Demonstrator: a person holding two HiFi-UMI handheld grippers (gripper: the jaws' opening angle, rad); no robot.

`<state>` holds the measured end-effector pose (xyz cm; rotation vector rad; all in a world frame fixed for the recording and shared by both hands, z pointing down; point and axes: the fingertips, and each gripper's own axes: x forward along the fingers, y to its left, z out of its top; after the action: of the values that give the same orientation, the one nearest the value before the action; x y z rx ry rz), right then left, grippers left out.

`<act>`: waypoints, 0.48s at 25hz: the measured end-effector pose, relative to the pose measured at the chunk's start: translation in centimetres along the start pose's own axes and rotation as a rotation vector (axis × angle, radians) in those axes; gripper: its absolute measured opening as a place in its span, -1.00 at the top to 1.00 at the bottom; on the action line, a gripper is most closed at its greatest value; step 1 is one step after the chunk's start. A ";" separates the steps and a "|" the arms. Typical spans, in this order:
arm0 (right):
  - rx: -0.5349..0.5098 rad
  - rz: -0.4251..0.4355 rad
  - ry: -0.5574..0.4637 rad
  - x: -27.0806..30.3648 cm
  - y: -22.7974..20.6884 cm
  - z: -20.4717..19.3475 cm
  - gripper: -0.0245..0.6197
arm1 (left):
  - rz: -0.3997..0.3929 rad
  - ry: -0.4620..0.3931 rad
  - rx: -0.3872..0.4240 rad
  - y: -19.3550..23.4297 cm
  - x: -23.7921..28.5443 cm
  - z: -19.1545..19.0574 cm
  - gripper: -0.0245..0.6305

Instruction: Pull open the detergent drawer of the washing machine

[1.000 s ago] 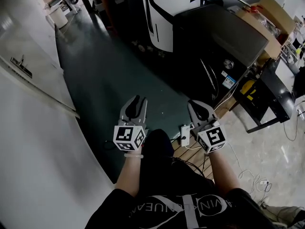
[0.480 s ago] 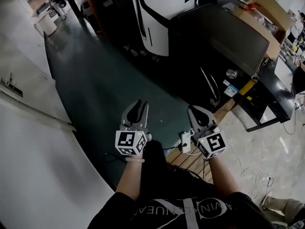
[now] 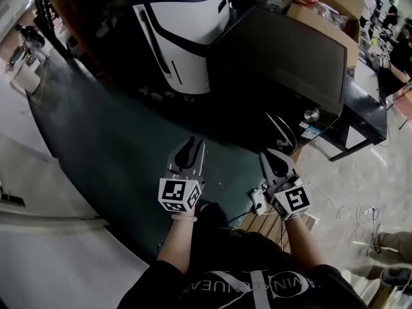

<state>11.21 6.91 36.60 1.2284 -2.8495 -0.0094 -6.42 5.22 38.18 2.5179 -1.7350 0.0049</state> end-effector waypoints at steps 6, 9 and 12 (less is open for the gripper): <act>0.044 -0.148 0.018 4.5 0.0 1.4 0.89 | -0.159 0.048 0.002 4.0 3.6 1.7 0.63; 0.040 -0.185 0.018 6.0 0.2 3.1 0.89 | -0.197 0.060 -0.006 5.5 4.5 3.1 0.63; 0.037 -0.205 0.023 6.9 0.1 4.0 0.89 | -0.219 0.062 -0.017 6.4 5.5 4.1 0.63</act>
<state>6.25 1.94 32.85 1.5120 -2.7033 0.0517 -10.65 -2.44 34.80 2.6504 -1.4232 0.0537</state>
